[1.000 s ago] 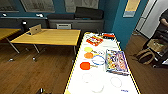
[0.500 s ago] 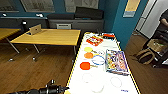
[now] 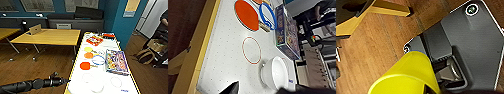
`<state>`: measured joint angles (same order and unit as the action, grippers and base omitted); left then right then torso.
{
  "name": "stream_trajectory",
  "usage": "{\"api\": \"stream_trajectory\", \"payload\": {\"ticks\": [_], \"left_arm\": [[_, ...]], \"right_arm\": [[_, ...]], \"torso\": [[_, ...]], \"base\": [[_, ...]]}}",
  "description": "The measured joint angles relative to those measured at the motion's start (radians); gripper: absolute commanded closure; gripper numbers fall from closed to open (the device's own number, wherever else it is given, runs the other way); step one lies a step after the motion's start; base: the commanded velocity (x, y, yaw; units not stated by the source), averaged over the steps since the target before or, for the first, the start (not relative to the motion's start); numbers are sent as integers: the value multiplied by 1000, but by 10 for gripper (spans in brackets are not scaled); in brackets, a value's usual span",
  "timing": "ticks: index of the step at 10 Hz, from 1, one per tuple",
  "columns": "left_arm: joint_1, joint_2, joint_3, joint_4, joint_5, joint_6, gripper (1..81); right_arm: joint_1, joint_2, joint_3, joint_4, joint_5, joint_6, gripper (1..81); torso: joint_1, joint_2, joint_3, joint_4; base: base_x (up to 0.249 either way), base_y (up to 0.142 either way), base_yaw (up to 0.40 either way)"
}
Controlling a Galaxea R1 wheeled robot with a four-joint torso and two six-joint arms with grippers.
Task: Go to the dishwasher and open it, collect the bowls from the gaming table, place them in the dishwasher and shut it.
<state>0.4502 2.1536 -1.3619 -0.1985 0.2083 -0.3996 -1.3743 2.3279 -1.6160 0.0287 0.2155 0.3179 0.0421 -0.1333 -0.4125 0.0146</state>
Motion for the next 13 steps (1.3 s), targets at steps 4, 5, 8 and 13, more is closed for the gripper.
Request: {"api": "stream_trajectory", "payload": {"ticks": [4,5,8,13], "left_arm": [[-50,100,-127,1,40,-193,10],[-51,119,-148,5,50,-203,10],[-65,225,-160,63,72,-206,10],[-43,278,-87,171,84,-207,10]], "right_arm": [[23,19,-9,0,-3,0,811],[23,26,-10,0,-4,1,811],[22,35,-36,0,-6,1,811],[22,53,-54,0,-6,0,811]], "torso": [[0,0,0,0],[1,0,0,0],[1,0,-1,0],[1,0,-1,0]], "base": [[0,0,0],[0,0,0],[0,0,0],[0,0,0]]}}
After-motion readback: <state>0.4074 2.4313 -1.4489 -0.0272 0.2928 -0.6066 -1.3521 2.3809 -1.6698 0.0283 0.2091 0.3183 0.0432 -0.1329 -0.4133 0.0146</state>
